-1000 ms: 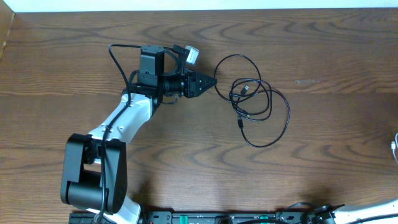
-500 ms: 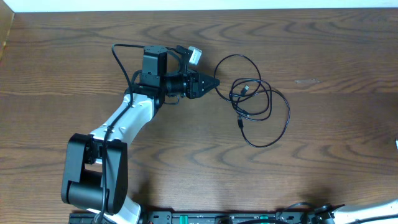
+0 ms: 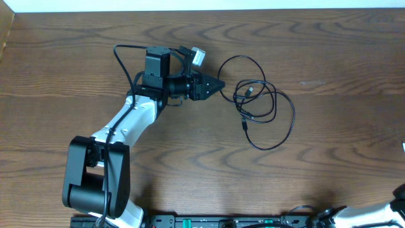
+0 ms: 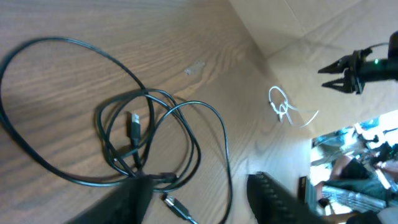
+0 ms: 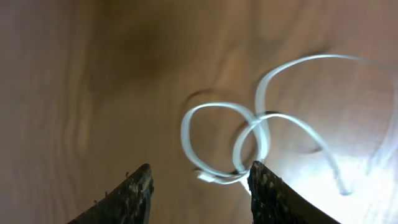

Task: Untangle cables
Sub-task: 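Move the right gripper in and grasp a black cable strand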

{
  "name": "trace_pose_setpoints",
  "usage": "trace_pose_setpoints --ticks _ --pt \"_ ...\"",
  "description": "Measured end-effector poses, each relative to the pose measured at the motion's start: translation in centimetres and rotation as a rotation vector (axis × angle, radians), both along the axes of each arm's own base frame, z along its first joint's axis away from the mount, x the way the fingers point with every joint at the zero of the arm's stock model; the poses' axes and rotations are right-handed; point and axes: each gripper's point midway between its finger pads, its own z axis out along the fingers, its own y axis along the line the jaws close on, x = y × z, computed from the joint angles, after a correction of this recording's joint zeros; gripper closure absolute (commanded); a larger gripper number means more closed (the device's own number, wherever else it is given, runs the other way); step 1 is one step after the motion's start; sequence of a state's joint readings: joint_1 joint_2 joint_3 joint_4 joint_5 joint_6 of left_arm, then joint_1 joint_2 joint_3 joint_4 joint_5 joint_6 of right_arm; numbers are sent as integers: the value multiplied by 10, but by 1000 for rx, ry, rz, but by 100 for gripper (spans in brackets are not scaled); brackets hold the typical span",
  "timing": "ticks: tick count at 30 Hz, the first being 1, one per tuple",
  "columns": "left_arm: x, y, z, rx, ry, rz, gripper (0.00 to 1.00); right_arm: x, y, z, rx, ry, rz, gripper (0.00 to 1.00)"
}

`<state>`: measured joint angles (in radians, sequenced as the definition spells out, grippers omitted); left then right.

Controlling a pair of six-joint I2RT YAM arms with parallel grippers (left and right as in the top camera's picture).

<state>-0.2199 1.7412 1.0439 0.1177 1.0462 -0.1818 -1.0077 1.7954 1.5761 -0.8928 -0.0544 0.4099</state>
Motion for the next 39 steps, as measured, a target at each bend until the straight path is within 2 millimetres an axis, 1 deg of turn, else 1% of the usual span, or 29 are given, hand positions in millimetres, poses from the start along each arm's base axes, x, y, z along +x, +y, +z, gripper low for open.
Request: trace_pose_setpoints --ticks 1,2,5,6,7,8,10,11,13,14,15,16,17,19,23,25,29,31,33,36,39 --pt "0 0 0 0 0 0 22 9 7 4 -8 -6 27 53" --pt "0 0 0 0 -2 0 21 17 13 8 -17 -12 50 53" --pt "0 0 0 -1 1 2 19 48 38 31 -77 -39 170 53" --pt "1 0 0 0 -1 2 18 60 50 41 -104 -53 229 52" --pt "1 0 0 2 -1 4 14 71 63 50 -126 -69 292 52" --pt "1 1 0 3 -2 7 11 81 75 58 -144 -82 354 49" --pt "4 3 -2 13 -3 24 9 102 107 73 -176 -115 512 44" --pt "7 5 -3 20 -1 39 9 111 123 78 -185 -133 594 39" --pt "15 13 -7 45 12 95 8 126 158 84 -184 -164 756 35" --pt "20 18 -10 60 27 134 9 133 179 84 -169 -175 849 34" --pt "25 24 -13 74 39 169 9 136 198 81 -146 -177 923 34" --pt "30 30 -16 87 55 211 9 137 213 79 -128 -174 979 34" --pt "35 37 -18 101 68 254 9 136 234 74 -95 -164 1053 34" --pt "43 51 -22 131 98 340 8 135 269 68 -48 -148 1176 33" --pt "52 80 -27 198 146 500 8 135 328 56 11 -123 1395 27" --pt "51 89 -31 234 174 552 8 137 353 49 28 -110 1487 27" --pt "41 99 -46 305 229 583 8 144 384 32 55 -92 1589 27" --pt "37 101 -51 340 224 568 4 149 395 17 82 -65 1622 26" --pt "32 101 -54 374 201 526 2 151 399 -2 118 -23 1631 25" --pt "15 92 -59 413 148 373 1 155 399 -34 174 39 1632 24" --pt "-1 82 -60 418 97 231 1 156 401 -53 211 76 1634 23"
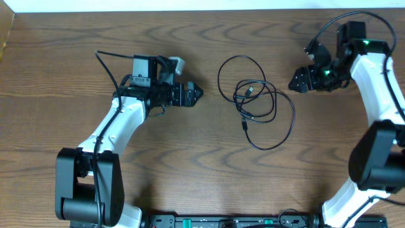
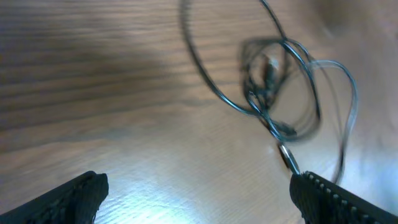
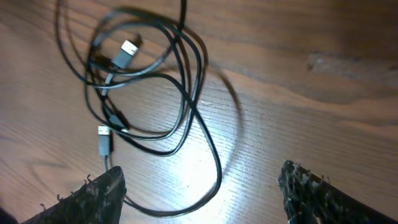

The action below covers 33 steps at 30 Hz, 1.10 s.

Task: Untangle cables
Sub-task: 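Move the right gripper in and grasp a black cable strand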

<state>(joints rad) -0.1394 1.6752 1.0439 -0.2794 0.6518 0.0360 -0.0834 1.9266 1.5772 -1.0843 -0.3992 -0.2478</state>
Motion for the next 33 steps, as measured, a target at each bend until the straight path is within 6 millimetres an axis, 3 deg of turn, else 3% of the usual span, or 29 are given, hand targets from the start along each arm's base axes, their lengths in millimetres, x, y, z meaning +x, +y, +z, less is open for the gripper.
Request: trace_pose_setpoints --ticks 9,16,23,29,31,32,33 --pt "-18 -26 19 -116 -95 -235 1 -1 14 -30 -4 53 74 24" --pt "-28 -37 31 -207 -106 -302 1 -1 17 -50 -3 83 92 29" --pt "-32 -41 37 -251 -105 -327 1 -14 17 -71 -1 127 93 34" --pt "-38 -47 45 -310 -102 -358 1 -24 17 -84 -1 148 96 57" --pt "-39 -47 46 -318 -102 -363 1 -28 18 -88 0 158 96 74" --pt "-39 -48 47 -320 -102 -364 1 -30 18 -91 1 159 100 93" --pt "-39 -48 47 -321 -102 -365 0 -31 18 -92 3 164 96 99"
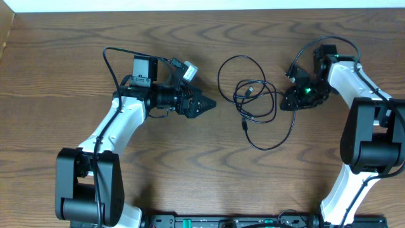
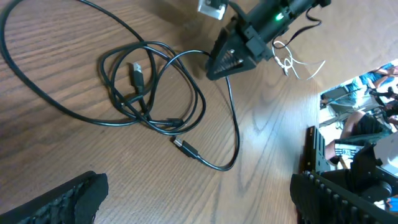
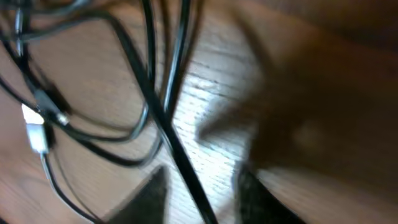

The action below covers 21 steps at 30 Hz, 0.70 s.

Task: Untangle cables
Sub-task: 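Move the right gripper in and grasp a black cable strand, then pull the black strand up and right with the right gripper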

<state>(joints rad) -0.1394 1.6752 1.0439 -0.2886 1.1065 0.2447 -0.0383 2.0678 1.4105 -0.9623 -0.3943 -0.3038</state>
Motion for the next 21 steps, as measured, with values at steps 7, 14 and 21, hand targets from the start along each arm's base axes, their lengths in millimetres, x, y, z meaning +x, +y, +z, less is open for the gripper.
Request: trace_pose_setpoints --ticks 7,14,21 --pt "-1 -1 2 -12 2 -8 1 1 21 -2 68 -20 15 99" --pt "-3 -4 3 -18 -1 -20 1 18 56 35 149 -23 6 99" --pt "-12 -20 4 -23 -27 -78 1 39 82 126 126 -80 47 99"
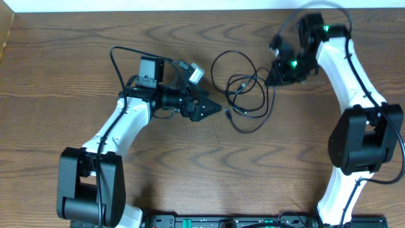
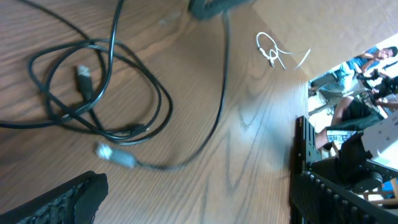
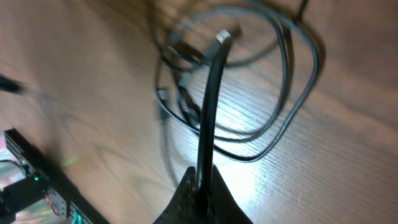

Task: Untangle cables
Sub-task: 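Pull the black strand up and right with the right gripper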

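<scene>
A tangled black cable [image 1: 243, 88] lies in loops on the wooden table, with a plug end [image 2: 84, 78] inside the loops and another plug [image 2: 115, 155] blurred at their near side. My right gripper [image 1: 273, 77] is shut on one strand of the black cable [image 3: 211, 106], which rises from the tangle to my jaws [image 3: 202, 180]. My left gripper [image 1: 218, 109] is just left of the tangle, open and holding nothing; its fingers [image 2: 74, 196] stand wide apart in the left wrist view.
A thin white cable [image 2: 277, 53] lies coiled on the table far beyond the black tangle. Equipment and a black rack [image 2: 323, 174] stand past the table's right edge. The table's back edge [image 1: 190, 7] runs along the top of the overhead view.
My right gripper has shut on a strand at the tangle's right side and now holds it farther back and higher. The loops have shifted left and changed shape. My left gripper is slightly nearer the tangle.
At first my left gripper was beside the black tangle and my right gripper was open over the white cable, out of the overhead view. Then the left was farther left and the right was open near the tangle. Later the right straddled a strand, and now grips it.
</scene>
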{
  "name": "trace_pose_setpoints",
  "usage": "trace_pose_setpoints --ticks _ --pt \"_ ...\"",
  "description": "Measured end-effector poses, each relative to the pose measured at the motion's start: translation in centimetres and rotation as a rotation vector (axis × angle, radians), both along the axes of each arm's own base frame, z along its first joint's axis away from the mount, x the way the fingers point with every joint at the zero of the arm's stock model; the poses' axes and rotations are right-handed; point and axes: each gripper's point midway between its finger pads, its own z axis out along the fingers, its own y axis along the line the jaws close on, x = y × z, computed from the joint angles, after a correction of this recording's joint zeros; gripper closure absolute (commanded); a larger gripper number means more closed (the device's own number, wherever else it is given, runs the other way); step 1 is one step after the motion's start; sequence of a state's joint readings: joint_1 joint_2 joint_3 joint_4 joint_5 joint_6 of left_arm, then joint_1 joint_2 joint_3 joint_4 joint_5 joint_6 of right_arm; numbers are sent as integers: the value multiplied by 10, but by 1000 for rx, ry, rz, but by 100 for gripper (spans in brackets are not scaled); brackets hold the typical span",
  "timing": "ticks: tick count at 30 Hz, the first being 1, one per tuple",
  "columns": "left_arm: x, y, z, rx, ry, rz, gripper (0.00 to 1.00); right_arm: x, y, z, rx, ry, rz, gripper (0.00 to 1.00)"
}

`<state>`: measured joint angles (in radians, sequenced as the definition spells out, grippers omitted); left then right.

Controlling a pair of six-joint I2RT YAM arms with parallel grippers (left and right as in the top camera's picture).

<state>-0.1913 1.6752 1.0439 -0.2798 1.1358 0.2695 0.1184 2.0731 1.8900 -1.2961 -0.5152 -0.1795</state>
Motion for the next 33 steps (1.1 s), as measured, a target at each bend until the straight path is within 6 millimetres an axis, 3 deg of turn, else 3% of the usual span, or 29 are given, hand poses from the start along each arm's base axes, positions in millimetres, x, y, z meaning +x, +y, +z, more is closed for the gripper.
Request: trace_pose_setpoints --ticks 9,18,27,33 --pt "-8 -21 5 -15 -47 -62 1 -15 0 112 -179 -120 -20 99" --pt "-21 -40 4 -10 -57 -118 1 -15 2 192 -150 -363 -102 99" --pt "-23 -54 -15 123 -96 -100 1 -61 -10 269 -91 -566 -146 99" --pt "-18 -58 -34 261 -148 -54 1 -90 -16 300 -65 -653 -157 99"
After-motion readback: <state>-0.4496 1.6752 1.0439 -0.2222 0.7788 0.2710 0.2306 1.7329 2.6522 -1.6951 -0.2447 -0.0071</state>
